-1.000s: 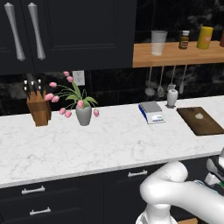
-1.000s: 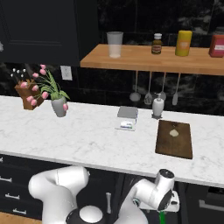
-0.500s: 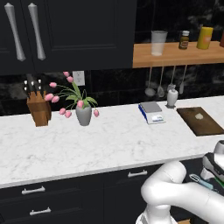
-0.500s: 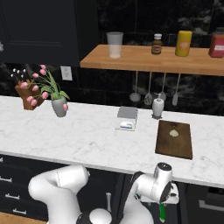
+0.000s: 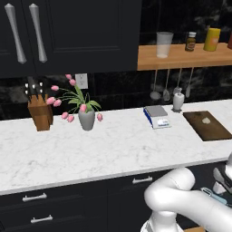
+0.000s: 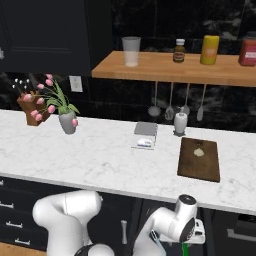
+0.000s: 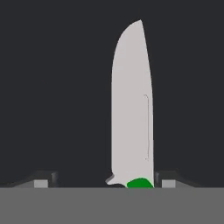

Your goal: Place the appropriate cutting tool for cutting the garlic skin on the cutting board.

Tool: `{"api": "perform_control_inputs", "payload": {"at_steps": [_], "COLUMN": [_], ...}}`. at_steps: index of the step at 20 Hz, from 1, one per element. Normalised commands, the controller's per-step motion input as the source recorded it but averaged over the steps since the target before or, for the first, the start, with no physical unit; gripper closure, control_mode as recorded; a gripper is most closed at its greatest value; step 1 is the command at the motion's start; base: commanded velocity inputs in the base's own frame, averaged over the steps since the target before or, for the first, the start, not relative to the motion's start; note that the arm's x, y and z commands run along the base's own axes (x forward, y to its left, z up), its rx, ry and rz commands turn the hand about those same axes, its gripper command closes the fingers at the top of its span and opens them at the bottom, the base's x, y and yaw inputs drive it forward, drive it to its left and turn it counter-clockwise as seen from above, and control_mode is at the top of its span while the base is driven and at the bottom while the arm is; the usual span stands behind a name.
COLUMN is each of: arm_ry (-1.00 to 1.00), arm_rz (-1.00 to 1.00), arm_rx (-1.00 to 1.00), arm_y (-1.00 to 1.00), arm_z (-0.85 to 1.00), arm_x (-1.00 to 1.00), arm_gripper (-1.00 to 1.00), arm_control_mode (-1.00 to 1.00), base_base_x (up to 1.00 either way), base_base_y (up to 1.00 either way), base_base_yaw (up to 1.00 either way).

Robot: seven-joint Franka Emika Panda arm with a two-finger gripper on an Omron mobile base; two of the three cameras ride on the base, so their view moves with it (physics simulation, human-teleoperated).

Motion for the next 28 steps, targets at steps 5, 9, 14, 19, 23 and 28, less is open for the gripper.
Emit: {"api": "perform_control_inputs", "payload": {"at_steps": [5,9,14,19,23,28], "arm_ry": [-0.01,-0.14,-0.16,-0.21,-0.16,-0.07], "arm_rz": [0.0,0.0,0.0,0.09,0.13,0.16], "arm_rx": [0.02,0.0,0.0,0.0,0.0,0.0], "arm_y": [0.0,0.0,0.0,0.0,0.0,0.0], "arm_z": [-0.15,0.09,0.56,1.0,1.0,1.0], "arm_x": [-0.81,-0.52,-0.22,-0.07,0.0,0.0], "arm_gripper": [1.0,1.0,1.0,1.0,1.0,1.0], "arm_control_mode": [-1.0,-1.0,-1.0,-1.0,-1.0,-1.0], "base_base_x": [0.0,0.0,0.0,0.0,0.0,0.0], "base_base_y": [0.0,0.0,0.0,0.0,0.0,0.0], "base_base_yaw": [0.0,0.0,0.0,0.0,0.0,0.0]}}
